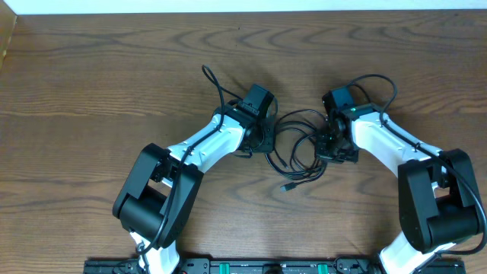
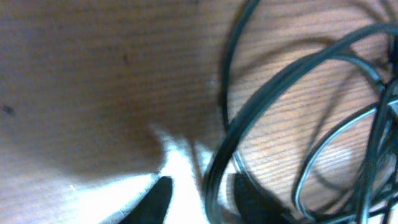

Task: Untangle cables

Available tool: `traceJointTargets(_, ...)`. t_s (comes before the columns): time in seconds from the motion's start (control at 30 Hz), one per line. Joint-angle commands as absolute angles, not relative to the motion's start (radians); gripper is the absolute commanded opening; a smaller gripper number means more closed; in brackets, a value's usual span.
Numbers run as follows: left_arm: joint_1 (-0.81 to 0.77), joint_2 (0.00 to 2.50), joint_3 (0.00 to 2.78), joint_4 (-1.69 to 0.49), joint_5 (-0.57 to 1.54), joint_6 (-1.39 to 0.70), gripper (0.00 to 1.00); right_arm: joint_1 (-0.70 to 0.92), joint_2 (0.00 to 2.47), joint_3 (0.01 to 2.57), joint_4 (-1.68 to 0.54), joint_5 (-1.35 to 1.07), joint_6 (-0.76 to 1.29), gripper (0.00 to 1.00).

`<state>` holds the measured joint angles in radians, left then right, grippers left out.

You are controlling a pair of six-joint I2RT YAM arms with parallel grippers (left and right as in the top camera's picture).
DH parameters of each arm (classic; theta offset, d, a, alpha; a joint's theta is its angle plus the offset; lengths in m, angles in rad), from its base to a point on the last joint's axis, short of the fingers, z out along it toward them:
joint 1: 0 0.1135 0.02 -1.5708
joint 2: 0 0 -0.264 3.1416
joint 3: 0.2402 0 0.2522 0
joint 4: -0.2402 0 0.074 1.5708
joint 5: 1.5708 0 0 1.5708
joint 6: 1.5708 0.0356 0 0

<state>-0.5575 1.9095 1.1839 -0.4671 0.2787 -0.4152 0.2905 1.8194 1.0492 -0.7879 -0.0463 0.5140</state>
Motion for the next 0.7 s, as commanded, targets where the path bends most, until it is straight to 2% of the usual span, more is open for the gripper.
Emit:
traceJointTargets(0.0, -0.554, 1.906, 1.182, -0.471, 0.190, -0.408, 0.08, 0.287, 1.864, 1.031, -0.848, 0.273, 0.637, 0.01)
traceJointTargets(0.13, -0.554, 1.906, 1.182, -0.483, 0.031, -0.408, 0.08, 0.279, 1.863, 1.031, -0.884, 0.391, 0.643, 0.01)
traceJointTargets(0.4, -0.519, 1.906, 1.182, -0.631, -0.458, -0.408, 0.08, 0.232, 1.863, 1.061, -0.900, 0.473, 0.643, 0.01)
traceJointTargets(0.57, -0.425, 1.906, 1.182, -0.737, -0.616, -0.437, 0.08, 0.187, 1.863, 1.129, -0.934, 0.509, 0.642, 0.01)
traceJointTargets(0.67, -0.344, 1.906, 1.182, -0.776, -0.633, -0.479, 0.08, 0.147, 1.863, 1.196, -0.965, 0.514, 0.642, 0.01)
